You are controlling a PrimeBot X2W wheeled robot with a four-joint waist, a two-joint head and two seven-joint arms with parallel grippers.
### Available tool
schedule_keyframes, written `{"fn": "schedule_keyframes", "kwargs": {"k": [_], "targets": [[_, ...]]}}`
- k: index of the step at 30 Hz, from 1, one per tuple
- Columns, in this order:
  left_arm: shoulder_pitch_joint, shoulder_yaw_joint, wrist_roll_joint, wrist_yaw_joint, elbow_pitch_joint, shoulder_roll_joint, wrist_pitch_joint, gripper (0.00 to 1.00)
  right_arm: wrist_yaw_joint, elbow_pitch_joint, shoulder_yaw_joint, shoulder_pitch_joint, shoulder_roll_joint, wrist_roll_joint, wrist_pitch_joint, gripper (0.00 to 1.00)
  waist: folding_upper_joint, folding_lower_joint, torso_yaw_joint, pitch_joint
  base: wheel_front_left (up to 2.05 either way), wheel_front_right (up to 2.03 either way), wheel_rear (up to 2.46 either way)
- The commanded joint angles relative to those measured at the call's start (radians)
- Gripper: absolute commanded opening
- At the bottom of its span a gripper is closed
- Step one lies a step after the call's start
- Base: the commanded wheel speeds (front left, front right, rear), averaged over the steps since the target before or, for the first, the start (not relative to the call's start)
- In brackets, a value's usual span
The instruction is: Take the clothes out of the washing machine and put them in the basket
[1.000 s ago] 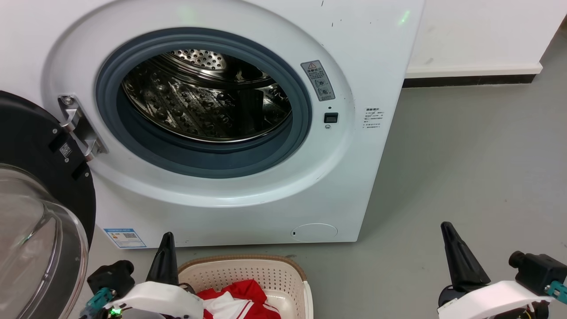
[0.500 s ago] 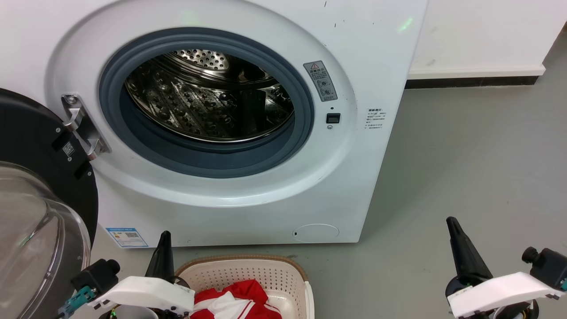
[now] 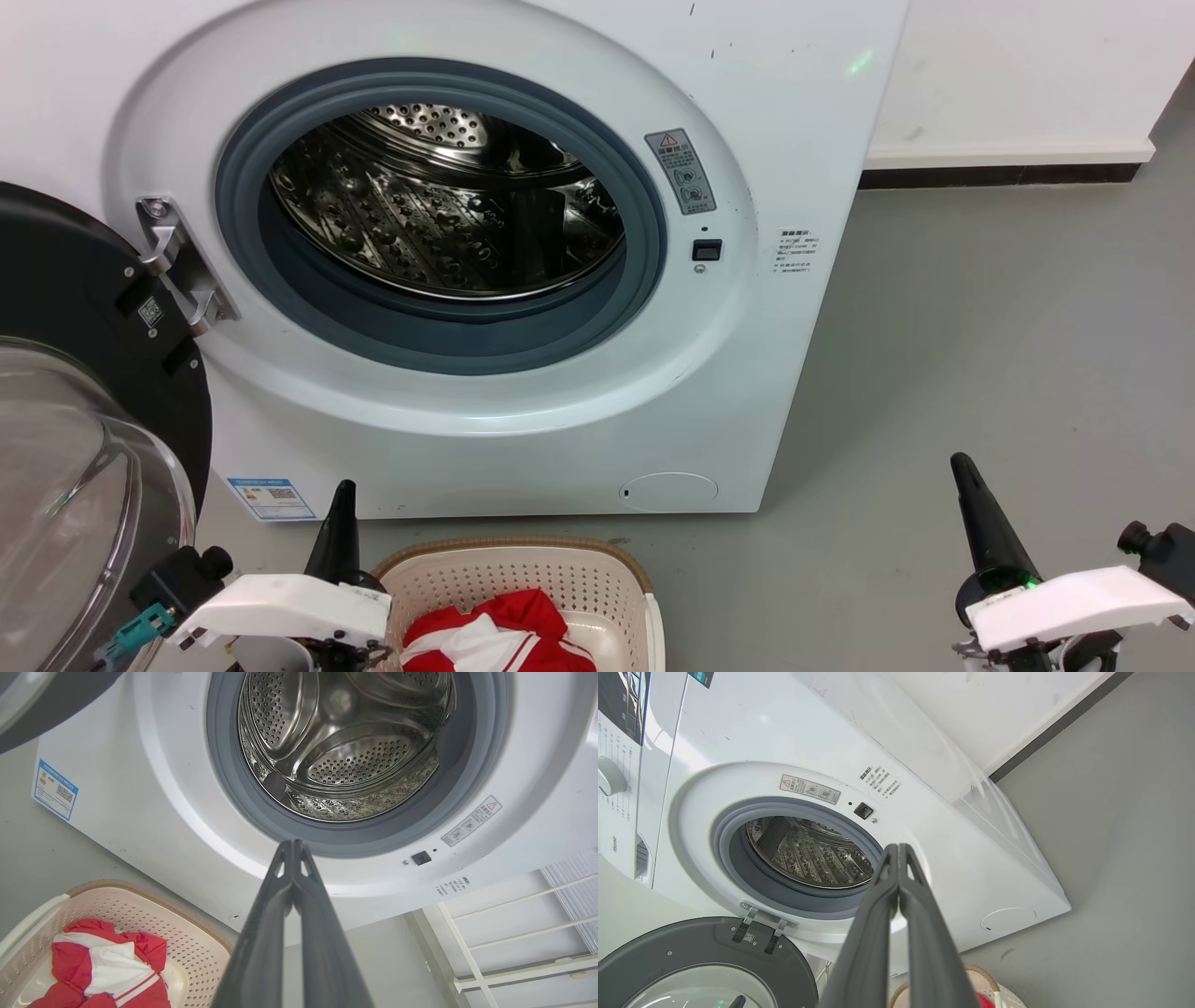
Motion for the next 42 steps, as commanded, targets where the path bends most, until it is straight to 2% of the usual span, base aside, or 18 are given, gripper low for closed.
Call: {"fn": "schedule_keyframes", "kwargs": {"k": [1,20,42], "targets": [[-0.023,0.008,-0.029,-0.008,-0.007,0.002,0.006,0.00,0.000,-0.002,-0.004,-0.032,-0.007,0.032,0.003,0.00,-0.0001,0.0000,0.001,0.000,0.00,0.00,0.00],[-0.039,0.039,-0.245,-0.035,0.004,-0.002,0.059,0.00,0.000,0.045,-0.026,-0.063,-0.008,0.253,0.030,0.00,-0.0001,0.0000,0.009,-0.003,0.00,0.00,0.00],[-0.052,0.067,-0.444,-0.061,0.014,-0.006,0.107,0.00,0.000,0.089,-0.051,-0.093,-0.006,0.452,0.058,0.00,-0.0001,0.0000,0.018,-0.005,0.00,0.00,0.00]]}}
